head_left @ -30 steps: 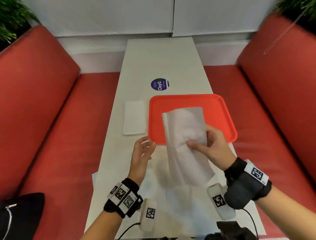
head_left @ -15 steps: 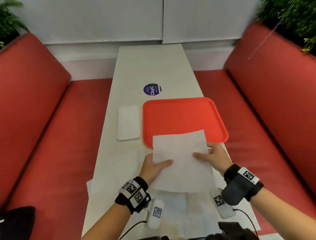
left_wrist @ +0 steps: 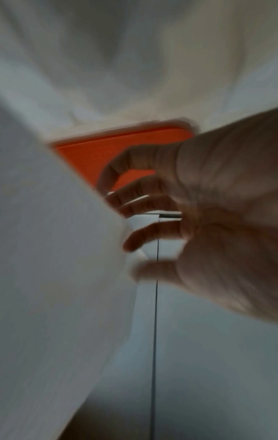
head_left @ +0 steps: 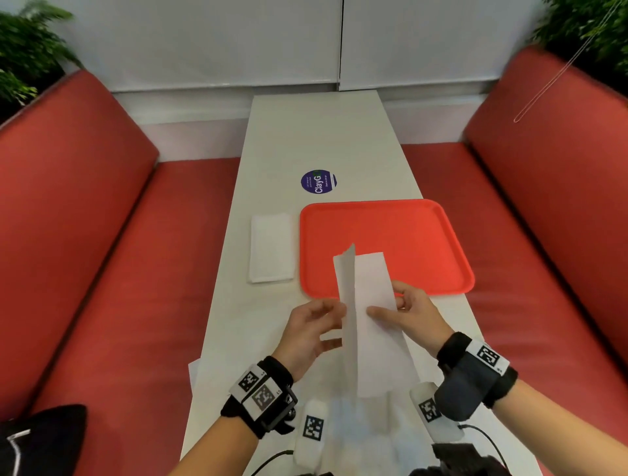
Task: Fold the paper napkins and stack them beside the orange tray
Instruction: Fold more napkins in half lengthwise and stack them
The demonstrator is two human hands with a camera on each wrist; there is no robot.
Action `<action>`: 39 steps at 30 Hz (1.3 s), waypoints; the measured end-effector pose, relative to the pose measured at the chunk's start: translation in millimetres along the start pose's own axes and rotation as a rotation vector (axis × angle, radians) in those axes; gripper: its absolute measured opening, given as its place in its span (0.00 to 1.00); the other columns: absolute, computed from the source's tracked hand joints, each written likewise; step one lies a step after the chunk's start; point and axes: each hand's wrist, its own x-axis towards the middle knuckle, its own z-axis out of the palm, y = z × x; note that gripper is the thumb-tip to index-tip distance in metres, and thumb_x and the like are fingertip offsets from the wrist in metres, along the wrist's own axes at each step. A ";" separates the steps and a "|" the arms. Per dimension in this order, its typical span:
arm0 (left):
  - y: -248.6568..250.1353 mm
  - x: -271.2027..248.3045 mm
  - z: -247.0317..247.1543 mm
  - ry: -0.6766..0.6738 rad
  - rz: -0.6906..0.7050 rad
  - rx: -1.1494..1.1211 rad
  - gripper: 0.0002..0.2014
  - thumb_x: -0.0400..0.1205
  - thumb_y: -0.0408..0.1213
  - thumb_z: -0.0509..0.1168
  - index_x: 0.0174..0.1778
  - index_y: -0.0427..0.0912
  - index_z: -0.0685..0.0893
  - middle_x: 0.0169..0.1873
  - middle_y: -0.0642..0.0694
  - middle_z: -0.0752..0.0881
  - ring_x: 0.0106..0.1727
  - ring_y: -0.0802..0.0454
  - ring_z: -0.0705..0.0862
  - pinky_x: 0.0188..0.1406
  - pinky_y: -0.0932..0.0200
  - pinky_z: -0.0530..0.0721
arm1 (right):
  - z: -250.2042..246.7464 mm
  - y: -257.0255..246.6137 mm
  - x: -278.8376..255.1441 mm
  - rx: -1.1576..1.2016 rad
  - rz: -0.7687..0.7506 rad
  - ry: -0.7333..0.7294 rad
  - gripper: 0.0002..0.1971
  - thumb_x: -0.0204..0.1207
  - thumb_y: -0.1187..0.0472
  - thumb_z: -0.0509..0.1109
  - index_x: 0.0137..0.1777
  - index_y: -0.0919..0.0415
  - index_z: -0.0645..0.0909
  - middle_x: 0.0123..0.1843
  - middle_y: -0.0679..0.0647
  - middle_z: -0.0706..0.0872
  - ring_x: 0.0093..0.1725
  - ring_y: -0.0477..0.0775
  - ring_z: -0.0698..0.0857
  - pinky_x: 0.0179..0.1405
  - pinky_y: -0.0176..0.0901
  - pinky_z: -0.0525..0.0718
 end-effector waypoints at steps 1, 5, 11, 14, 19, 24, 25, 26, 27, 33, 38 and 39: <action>0.4 0.0 -5.7 0.027 0.043 0.074 0.19 0.72 0.38 0.80 0.51 0.31 0.83 0.57 0.35 0.87 0.47 0.43 0.87 0.47 0.50 0.88 | 1.7 2.3 1.7 -0.004 0.008 0.001 0.17 0.72 0.66 0.78 0.61 0.64 0.82 0.52 0.57 0.92 0.50 0.60 0.91 0.44 0.47 0.90; 17.0 7.4 -36.9 0.088 0.110 0.257 0.17 0.72 0.22 0.76 0.56 0.36 0.86 0.52 0.38 0.90 0.43 0.44 0.88 0.49 0.54 0.86 | 5.8 3.4 9.0 0.010 0.034 -0.038 0.14 0.76 0.64 0.75 0.61 0.58 0.83 0.46 0.53 0.93 0.45 0.56 0.91 0.41 0.45 0.88; 6.6 30.4 -46.7 -0.052 -0.165 0.190 0.13 0.84 0.43 0.68 0.63 0.45 0.81 0.52 0.41 0.88 0.52 0.46 0.87 0.53 0.45 0.87 | 29.6 11.8 32.2 0.005 0.073 -0.015 0.14 0.76 0.69 0.74 0.60 0.58 0.84 0.20 0.46 0.74 0.24 0.42 0.79 0.27 0.35 0.81; -11.8 35.0 -43.8 -0.060 -0.232 0.078 0.12 0.86 0.38 0.61 0.65 0.47 0.82 0.55 0.42 0.86 0.54 0.43 0.84 0.56 0.42 0.83 | 30.1 17.2 43.7 0.008 0.073 0.050 0.12 0.76 0.69 0.74 0.59 0.60 0.85 0.21 0.49 0.70 0.25 0.44 0.78 0.27 0.36 0.82; -25.7 39.2 -38.5 -0.031 -0.268 0.028 0.21 0.89 0.53 0.50 0.65 0.46 0.82 0.56 0.42 0.89 0.54 0.45 0.87 0.57 0.44 0.83 | 18.0 26.1 53.6 0.011 0.101 0.165 0.09 0.76 0.70 0.73 0.55 0.61 0.86 0.23 0.51 0.72 0.30 0.50 0.81 0.29 0.42 0.85; -34.5 43.4 -36.7 -0.103 -0.260 0.153 0.22 0.81 0.58 0.63 0.66 0.49 0.82 0.57 0.46 0.88 0.51 0.47 0.86 0.51 0.49 0.84 | 4.8 33.8 57.0 0.046 0.136 0.305 0.07 0.77 0.72 0.72 0.53 0.65 0.84 0.24 0.57 0.75 0.26 0.51 0.80 0.27 0.42 0.83; -35.2 43.2 -34.9 -0.116 -0.246 0.181 0.21 0.82 0.57 0.64 0.66 0.51 0.82 0.57 0.47 0.89 0.52 0.47 0.87 0.49 0.51 0.84 | 2.8 34.3 57.0 0.043 0.137 0.328 0.07 0.77 0.72 0.71 0.52 0.63 0.83 0.24 0.56 0.75 0.24 0.49 0.80 0.27 0.41 0.82; -36.0 43.2 -33.0 -0.114 -0.224 0.198 0.18 0.84 0.55 0.63 0.66 0.51 0.82 0.57 0.47 0.90 0.53 0.47 0.89 0.49 0.51 0.85 | 1.4 34.4 57.1 0.043 0.138 0.341 0.07 0.77 0.73 0.70 0.50 0.62 0.83 0.25 0.57 0.77 0.24 0.48 0.81 0.27 0.41 0.82; -35.8 43.2 -31.2 -0.093 -0.199 0.202 0.17 0.85 0.52 0.63 0.66 0.50 0.82 0.57 0.45 0.90 0.55 0.46 0.89 0.50 0.51 0.86 | 0.6 33.6 56.7 0.048 0.138 0.344 0.07 0.77 0.73 0.70 0.49 0.60 0.82 0.26 0.58 0.81 0.24 0.48 0.82 0.27 0.42 0.82; -17.7 55.1 -39.0 0.221 0.021 0.250 0.08 0.84 0.35 0.67 0.50 0.33 0.87 0.45 0.38 0.92 0.43 0.51 0.90 0.48 0.53 0.85 | 6.9 15.3 46.5 0.183 0.134 0.201 0.08 0.83 0.64 0.67 0.60 0.59 0.78 0.35 0.56 0.90 0.28 0.56 0.88 0.29 0.44 0.89; 50.0 105.1 -90.6 0.543 0.139 0.412 0.22 0.84 0.39 0.68 0.70 0.30 0.78 0.59 0.42 0.82 0.59 0.49 0.83 0.61 0.61 0.80 | 3.0 12.2 39.5 0.153 0.184 0.161 0.12 0.84 0.58 0.65 0.65 0.59 0.74 0.48 0.61 0.93 0.37 0.66 0.92 0.31 0.46 0.89; 61.3 119.1 -104.8 0.579 0.147 0.439 0.24 0.84 0.40 0.68 0.71 0.28 0.77 0.63 0.40 0.83 0.63 0.45 0.83 0.66 0.55 0.80 | 1.6 13.0 39.2 0.145 0.191 0.165 0.13 0.84 0.58 0.65 0.66 0.59 0.74 0.48 0.61 0.93 0.37 0.66 0.92 0.31 0.46 0.89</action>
